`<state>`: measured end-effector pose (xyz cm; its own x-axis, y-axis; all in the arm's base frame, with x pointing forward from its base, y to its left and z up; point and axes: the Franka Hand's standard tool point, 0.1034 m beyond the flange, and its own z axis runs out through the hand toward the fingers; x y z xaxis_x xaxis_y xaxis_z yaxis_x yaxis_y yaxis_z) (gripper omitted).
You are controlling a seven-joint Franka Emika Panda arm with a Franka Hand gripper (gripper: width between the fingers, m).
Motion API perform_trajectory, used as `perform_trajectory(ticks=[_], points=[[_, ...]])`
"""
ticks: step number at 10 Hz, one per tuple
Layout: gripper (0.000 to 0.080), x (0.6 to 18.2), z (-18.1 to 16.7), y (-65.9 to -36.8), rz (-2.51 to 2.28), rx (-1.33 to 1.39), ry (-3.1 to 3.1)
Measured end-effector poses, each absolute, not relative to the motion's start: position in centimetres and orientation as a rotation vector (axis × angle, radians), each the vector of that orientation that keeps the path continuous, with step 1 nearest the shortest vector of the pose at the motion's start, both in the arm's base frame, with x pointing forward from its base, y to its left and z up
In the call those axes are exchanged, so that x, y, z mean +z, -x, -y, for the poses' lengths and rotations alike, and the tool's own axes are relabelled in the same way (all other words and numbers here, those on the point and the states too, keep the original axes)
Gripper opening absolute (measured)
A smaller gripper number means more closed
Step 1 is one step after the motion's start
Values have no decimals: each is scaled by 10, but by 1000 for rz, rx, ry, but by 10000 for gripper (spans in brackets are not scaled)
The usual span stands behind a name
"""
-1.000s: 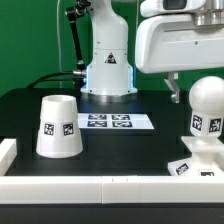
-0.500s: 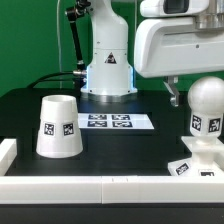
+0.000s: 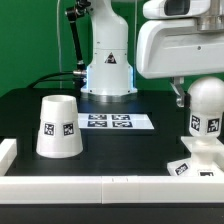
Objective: Assemble lamp
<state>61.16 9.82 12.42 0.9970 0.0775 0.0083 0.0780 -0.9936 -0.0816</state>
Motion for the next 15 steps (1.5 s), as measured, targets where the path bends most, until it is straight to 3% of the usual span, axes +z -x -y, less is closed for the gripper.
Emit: perform_trajectory(ticks=[9,15], points=[[579,123,-99,-608,-1095,4,2852],[580,123,-102,-607,-1594,42,2593]])
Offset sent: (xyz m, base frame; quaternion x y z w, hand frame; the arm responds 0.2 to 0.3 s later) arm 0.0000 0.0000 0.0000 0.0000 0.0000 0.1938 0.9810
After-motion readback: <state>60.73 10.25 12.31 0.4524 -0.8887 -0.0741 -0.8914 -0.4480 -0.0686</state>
